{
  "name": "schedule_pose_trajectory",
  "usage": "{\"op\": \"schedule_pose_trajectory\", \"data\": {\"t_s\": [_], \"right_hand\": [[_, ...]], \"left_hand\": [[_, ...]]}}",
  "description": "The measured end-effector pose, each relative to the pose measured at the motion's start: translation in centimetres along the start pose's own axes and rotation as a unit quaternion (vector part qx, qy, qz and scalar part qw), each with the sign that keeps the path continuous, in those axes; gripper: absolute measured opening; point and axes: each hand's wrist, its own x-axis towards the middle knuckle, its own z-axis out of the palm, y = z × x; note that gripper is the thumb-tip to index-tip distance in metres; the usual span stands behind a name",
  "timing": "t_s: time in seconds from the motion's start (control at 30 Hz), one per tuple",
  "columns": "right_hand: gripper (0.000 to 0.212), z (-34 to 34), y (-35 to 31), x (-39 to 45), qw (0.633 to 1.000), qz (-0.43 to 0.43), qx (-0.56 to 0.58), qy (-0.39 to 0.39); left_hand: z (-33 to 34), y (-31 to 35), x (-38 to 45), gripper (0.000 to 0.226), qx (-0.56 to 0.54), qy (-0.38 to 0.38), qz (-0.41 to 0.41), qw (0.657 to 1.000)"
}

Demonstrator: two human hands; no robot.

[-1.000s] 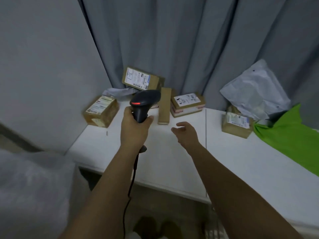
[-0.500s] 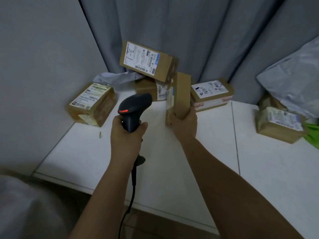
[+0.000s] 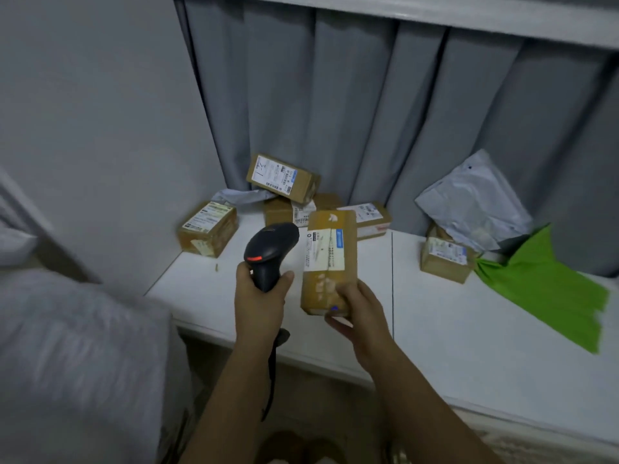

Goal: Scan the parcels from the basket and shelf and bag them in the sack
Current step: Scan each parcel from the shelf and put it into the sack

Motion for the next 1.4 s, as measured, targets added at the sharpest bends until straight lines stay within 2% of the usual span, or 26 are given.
{"op": "schedule_pose_trajectory", "data": {"t_s": [0.13,0.27,0.37,0.53,0.67,0.73,0.77,0.87,0.93,1.0,1.1,1.17,1.27,1.4], "right_hand": [[0.026,-0.7,-1.3,-4.9,1.0,-0.006,0.007,-0.026],[0.027,-1.8,-1.6,-7.5,0.986,0.055,0.136,-0.076],[0.034,-2.5,-1.5,-7.9,0.976,0.086,0.168,-0.108],[0.033,-2.3,-1.0,-7.8,0.98,0.103,0.102,-0.136],[0.027,-1.8,-0.6,-7.4,0.994,-0.029,-0.018,-0.104],[0.03,-1.4,-0.6,-7.2,0.993,-0.071,-0.039,-0.086],[0.033,-1.2,-0.7,-7.2,0.992,-0.07,-0.042,-0.094],[0.062,-1.6,-0.8,-6.9,0.985,-0.024,-0.084,-0.151],[0.062,-1.8,-0.7,-7.2,0.973,-0.033,-0.135,-0.184],[0.061,-2.0,-0.3,-6.9,0.972,-0.065,-0.15,-0.167],[0.066,-3.0,0.1,-5.6,0.973,-0.115,-0.177,-0.091],[0.066,-3.8,0.0,-4.9,0.974,-0.117,-0.188,-0.045],[0.054,-5.1,0.1,-4.0,0.981,-0.111,-0.157,0.001],[0.047,-6.3,0.6,-3.4,0.983,-0.085,-0.162,0.026]], "left_hand": [[-2.3,0.5,-3.7,0.039,-0.055,-0.004,-0.037,0.998],[-3.6,0.8,-5.6,0.044,-0.094,-0.006,-0.064,0.993],[-4.0,1.0,-6.0,0.048,-0.136,-0.004,-0.091,0.986],[-3.3,1.3,-5.9,0.05,-0.159,-0.033,-0.102,0.981],[-2.2,1.1,-6.1,0.044,-0.164,-0.03,-0.096,0.981],[-1.6,1.1,-6.2,0.045,-0.158,-0.033,-0.096,0.982],[-1.3,1.0,-6.3,0.045,-0.154,-0.034,-0.094,0.983],[-1.1,0.8,-6.1,0.047,-0.155,-0.025,-0.087,0.984],[-1.1,0.6,-6.1,0.05,-0.14,-0.023,-0.072,0.987],[-1.0,0.3,-5.9,0.052,-0.115,-0.029,-0.051,0.992],[-1.3,0.0,-5.7,0.047,-0.07,-0.028,-0.018,0.997],[-1.7,-0.1,-5.6,0.043,-0.027,-0.03,0.002,0.999],[-2.5,-0.4,-5.8,0.041,0.038,-0.052,0.026,0.998],[-3.5,-0.9,-5.9,0.043,0.137,-0.086,0.038,0.986]]}}
